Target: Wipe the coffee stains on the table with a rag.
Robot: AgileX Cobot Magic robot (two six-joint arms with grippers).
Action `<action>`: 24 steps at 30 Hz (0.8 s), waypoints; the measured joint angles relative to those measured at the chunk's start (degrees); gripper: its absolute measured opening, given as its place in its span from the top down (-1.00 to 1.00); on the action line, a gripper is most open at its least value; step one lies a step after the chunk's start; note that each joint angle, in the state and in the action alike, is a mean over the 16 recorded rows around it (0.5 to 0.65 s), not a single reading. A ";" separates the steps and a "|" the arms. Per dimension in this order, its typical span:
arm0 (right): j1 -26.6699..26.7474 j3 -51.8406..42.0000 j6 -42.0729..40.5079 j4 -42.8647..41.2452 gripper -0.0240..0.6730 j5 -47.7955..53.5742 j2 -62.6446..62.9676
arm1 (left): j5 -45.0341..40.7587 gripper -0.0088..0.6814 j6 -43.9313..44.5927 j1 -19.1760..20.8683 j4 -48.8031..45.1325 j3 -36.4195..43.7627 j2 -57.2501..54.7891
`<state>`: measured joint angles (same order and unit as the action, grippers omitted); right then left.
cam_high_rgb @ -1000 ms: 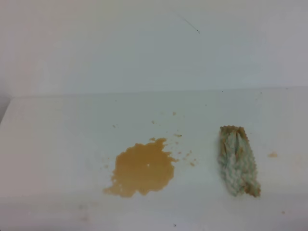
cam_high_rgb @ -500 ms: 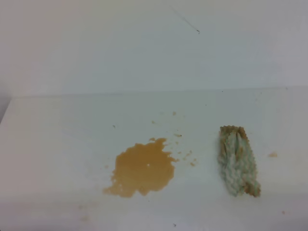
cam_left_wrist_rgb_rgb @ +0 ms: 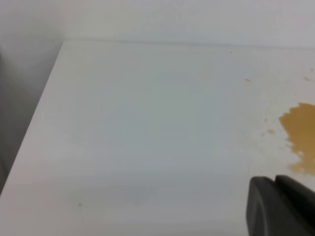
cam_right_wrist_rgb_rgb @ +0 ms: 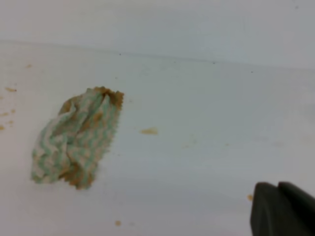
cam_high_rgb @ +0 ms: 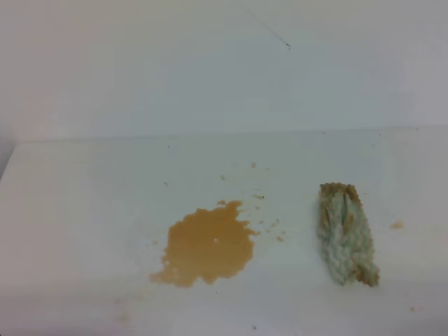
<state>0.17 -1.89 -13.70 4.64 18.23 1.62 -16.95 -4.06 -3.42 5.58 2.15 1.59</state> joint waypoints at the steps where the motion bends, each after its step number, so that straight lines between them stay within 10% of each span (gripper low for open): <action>1: 0.00 -0.01 0.00 0.09 0.94 -0.03 0.00 | 0.00 0.97 0.00 0.00 0.00 0.00 0.00; 24: 0.00 -0.02 2.65 9.20 0.94 -19.41 0.00 | 0.00 0.97 0.00 0.00 0.00 0.00 0.00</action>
<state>0.17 -1.91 -11.05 13.84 -1.18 1.62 -16.95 -4.06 -3.42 5.58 2.15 1.59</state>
